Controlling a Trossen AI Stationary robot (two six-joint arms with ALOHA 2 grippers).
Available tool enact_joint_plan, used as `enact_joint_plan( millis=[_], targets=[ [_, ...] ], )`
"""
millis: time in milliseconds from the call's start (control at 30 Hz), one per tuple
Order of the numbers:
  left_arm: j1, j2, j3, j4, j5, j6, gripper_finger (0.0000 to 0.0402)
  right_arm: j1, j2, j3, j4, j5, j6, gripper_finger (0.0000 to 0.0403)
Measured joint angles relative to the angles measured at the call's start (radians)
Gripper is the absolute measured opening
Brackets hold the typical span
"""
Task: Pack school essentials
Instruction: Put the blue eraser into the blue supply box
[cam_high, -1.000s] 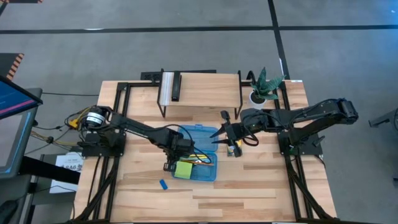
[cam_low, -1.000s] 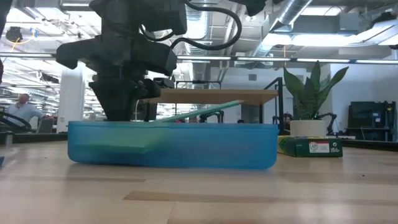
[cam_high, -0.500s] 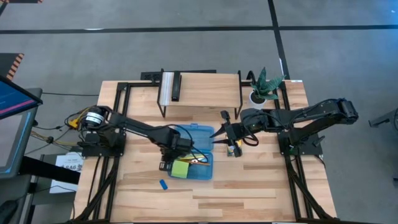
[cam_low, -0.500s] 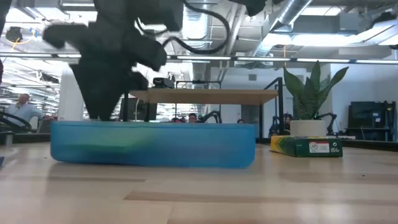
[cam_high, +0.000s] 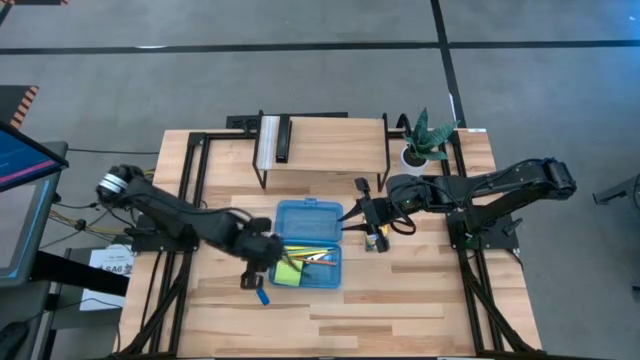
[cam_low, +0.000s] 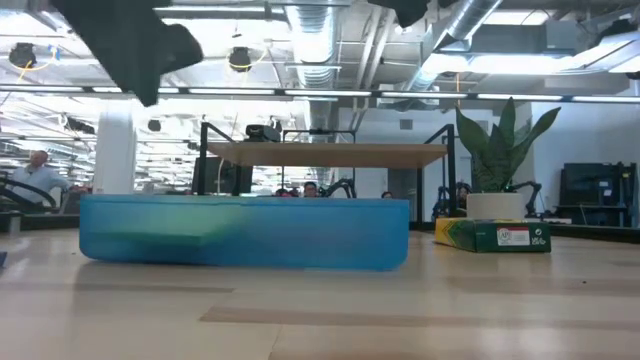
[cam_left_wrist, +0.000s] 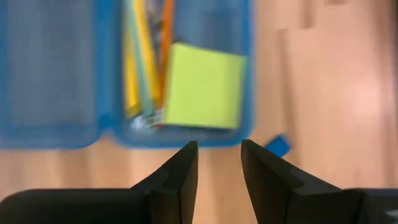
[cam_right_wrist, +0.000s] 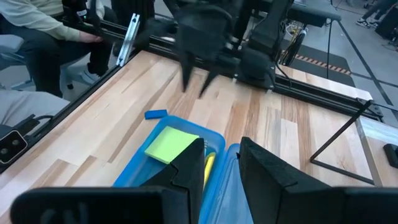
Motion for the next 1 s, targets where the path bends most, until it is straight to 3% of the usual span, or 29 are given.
enact_joint_plan(
  millis=[133,333,467,800,1000],
  targets=[
    [-0.052,-0.083,-0.183,0.226,0.03,-0.081,0.011,0.002,0.0,0.0,0.0,0.0,0.0,0.012],
    [-0.074,-0.208,-0.463,0.515,0.067,-0.327,0.011,0.001,0.0,0.0,0.005,0.0,-0.003,0.012],
    [-0.074,-0.258,-0.585,0.657,0.086,-0.461,0.011,0.001,0.0,0.0,0.008,0.0,-0.004,0.012],
    [-0.099,-0.23,-0.647,0.719,0.075,-0.566,0.0111,0.0,0.0,0.0,0.008,0.0,-0.005,0.012],
    [-0.163,-0.159,-0.647,0.758,0.045,-0.656,0.0143,0.001,0.0,0.0,0.008,0.0,-0.005,0.012]
  ],
)
